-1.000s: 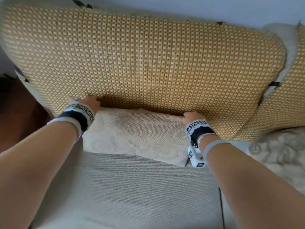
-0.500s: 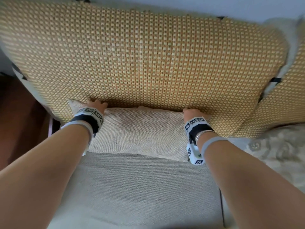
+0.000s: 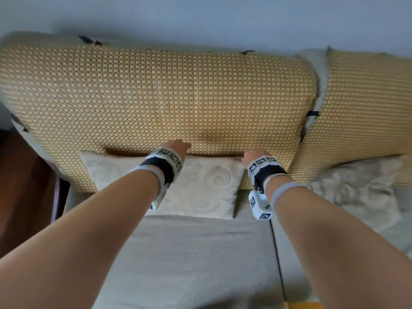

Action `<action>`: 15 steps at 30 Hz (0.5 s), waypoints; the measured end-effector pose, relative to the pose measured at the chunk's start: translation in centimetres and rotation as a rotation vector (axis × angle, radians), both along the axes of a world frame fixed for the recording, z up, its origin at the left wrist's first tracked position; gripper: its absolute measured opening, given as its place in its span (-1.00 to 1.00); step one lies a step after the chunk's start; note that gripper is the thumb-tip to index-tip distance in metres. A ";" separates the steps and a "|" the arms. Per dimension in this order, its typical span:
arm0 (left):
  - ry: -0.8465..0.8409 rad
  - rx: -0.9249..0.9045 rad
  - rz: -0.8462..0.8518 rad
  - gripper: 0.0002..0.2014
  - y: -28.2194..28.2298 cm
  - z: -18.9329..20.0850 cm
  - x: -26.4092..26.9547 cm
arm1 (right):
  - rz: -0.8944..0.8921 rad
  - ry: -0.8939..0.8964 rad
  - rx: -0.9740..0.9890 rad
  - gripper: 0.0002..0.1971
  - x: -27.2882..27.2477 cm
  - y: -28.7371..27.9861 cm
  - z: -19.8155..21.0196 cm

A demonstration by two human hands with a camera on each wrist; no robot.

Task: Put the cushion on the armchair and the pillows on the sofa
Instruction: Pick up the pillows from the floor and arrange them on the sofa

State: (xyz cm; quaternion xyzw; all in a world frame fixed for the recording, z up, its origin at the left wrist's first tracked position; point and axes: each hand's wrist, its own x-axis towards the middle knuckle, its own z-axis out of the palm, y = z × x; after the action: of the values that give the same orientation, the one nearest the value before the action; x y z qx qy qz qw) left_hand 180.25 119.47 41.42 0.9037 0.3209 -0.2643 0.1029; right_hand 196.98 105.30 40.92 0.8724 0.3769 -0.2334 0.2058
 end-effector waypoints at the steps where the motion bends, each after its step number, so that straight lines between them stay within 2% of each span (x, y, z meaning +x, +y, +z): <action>1: 0.001 -0.003 -0.025 -0.52 -1.2 0.5 1.3 | -0.006 0.012 0.000 -0.82 0.6 -1.1 0.7; 4: -0.007 -0.001 -0.106 -0.57 -5.0 1.5 5.7 | -0.011 0.032 0.003 -0.71 3.3 -5.1 2.4; 7: -0.012 -0.010 -0.179 -0.64 -9.2 1.4 10.8 | -0.064 0.012 0.012 -0.81 7.5 -10.0 3.0; 8: -0.026 -0.012 -0.187 -0.68 -10.8 1.3 12.7 | -0.081 0.006 -0.002 -0.79 9.1 -11.8 3.0; 9: -0.040 -0.018 -0.189 -0.70 -12.3 1.1 14.7 | -0.086 -0.001 -0.016 -0.75 10.7 -13.5 2.9; 15: -0.112 -0.114 -0.133 -0.66 -23.0 -2.6 27.8 | -0.111 0.031 -0.064 -0.84 22.9 -24.4 0.4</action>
State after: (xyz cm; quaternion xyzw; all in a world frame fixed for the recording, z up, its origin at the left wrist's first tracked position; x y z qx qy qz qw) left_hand 208.03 96.43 38.77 0.9289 0.2386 -0.2375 0.1544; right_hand 219.84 80.90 41.31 0.8813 0.3231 -0.2698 0.2146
